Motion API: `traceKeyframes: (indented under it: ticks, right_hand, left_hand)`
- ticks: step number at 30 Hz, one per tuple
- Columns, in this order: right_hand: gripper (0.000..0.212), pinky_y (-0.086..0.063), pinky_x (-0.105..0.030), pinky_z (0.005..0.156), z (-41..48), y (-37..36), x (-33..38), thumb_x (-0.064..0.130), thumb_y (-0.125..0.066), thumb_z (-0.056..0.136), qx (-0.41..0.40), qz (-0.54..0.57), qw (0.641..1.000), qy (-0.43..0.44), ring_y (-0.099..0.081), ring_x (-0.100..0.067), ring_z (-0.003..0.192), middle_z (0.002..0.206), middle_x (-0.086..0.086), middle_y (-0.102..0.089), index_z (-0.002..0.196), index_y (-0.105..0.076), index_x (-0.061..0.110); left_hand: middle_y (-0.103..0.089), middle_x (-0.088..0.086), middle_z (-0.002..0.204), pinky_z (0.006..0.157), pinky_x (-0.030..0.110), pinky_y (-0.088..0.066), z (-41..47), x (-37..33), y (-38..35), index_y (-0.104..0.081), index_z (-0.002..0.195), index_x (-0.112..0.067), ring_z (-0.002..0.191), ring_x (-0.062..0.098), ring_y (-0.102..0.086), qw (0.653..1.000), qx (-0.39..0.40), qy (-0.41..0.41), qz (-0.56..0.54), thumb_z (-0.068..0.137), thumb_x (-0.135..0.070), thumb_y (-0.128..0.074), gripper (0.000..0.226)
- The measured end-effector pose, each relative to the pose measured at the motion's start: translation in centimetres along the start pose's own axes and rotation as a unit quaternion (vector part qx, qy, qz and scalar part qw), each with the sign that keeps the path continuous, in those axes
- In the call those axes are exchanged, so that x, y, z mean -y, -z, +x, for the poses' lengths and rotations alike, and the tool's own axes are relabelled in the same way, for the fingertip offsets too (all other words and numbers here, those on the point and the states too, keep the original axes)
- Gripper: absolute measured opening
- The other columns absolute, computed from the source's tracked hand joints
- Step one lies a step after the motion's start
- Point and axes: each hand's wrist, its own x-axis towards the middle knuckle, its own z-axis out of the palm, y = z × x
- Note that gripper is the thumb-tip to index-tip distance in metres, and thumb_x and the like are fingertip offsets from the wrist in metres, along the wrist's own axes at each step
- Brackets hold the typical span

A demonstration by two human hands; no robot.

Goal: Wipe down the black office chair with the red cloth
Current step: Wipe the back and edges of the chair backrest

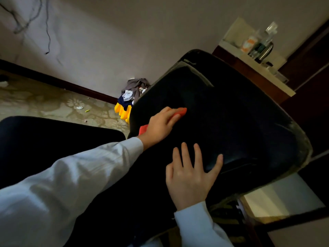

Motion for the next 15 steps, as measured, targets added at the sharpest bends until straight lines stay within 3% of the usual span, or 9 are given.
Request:
traceKeyframes:
  ticks: [2,5,8,11,13,15]
  right_hand:
    - [0.034,-0.035,-0.069,0.094,-0.3,-0.1,-0.1,0.023,-0.046,0.080,0.009,-0.037,0.999,0.019,-0.054,-0.029,0.114,0.110,-0.008,-0.069,0.100,-0.073,0.013]
    - [0.030,-0.020,-0.064,0.102,-0.9,0.6,0.0,0.024,-0.048,0.081,-0.016,-0.067,0.997,0.018,-0.061,-0.028,0.110,0.107,-0.004,-0.070,0.094,-0.073,0.017]
    - [0.031,-0.020,-0.061,0.103,-0.8,1.4,0.5,0.025,-0.046,0.081,-0.010,-0.036,0.999,0.015,-0.061,-0.029,0.109,0.105,-0.003,-0.070,0.092,-0.073,0.017]
    - [0.033,-0.024,-0.056,0.101,1.0,2.7,1.0,0.026,-0.044,0.080,0.000,0.002,1.000,-0.008,-0.061,-0.032,0.107,0.104,-0.006,-0.070,0.092,-0.073,0.014]
    - [0.038,-0.022,-0.055,0.101,3.3,3.5,1.0,0.027,-0.040,0.079,0.017,0.000,1.000,-0.024,-0.059,-0.034,0.108,0.105,-0.009,-0.069,0.095,-0.072,0.012]
    - [0.045,-0.019,-0.055,0.102,5.7,3.8,0.3,0.029,-0.036,0.079,0.033,-0.023,0.999,-0.023,-0.056,-0.036,0.112,0.110,-0.013,-0.067,0.101,-0.071,0.009]
  left_hand:
    - [-0.052,-0.016,0.107,0.085,-0.001,-0.030,-2.1,-0.7,0.4,-0.053,0.130,-0.032,0.102,-0.009,-0.046,0.999,0.037,-0.014,-0.016,0.099,-0.027,-0.043,0.033]
    - [-0.054,-0.018,0.102,0.090,0.007,-0.036,-4.7,-1.6,2.0,-0.054,0.126,-0.031,0.099,-0.009,-0.051,0.991,0.108,-0.022,-0.075,0.099,-0.022,-0.043,0.031]
    - [-0.059,-0.012,0.100,0.083,0.011,-0.041,-5.0,-2.2,3.9,-0.057,0.118,-0.021,0.088,-0.013,-0.056,0.971,0.157,0.046,-0.173,0.100,-0.012,-0.040,0.026]
    - [-0.063,-0.004,0.096,0.072,0.002,-0.041,-2.3,-1.8,4.8,-0.058,0.119,-0.005,0.076,-0.014,-0.057,0.972,0.060,0.116,-0.194,0.100,-0.010,-0.038,0.028]
    - [-0.065,0.008,0.109,0.076,0.000,-0.038,0.3,-1.8,5.0,-0.057,0.122,-0.001,0.092,-0.003,-0.057,0.979,-0.010,0.127,-0.158,0.101,-0.011,-0.038,0.030]
    - [-0.060,0.015,0.124,0.086,0.007,-0.038,3.5,-1.9,5.2,-0.055,0.125,0.000,0.111,0.015,-0.056,0.976,-0.043,0.130,-0.171,0.101,-0.010,-0.036,0.032]
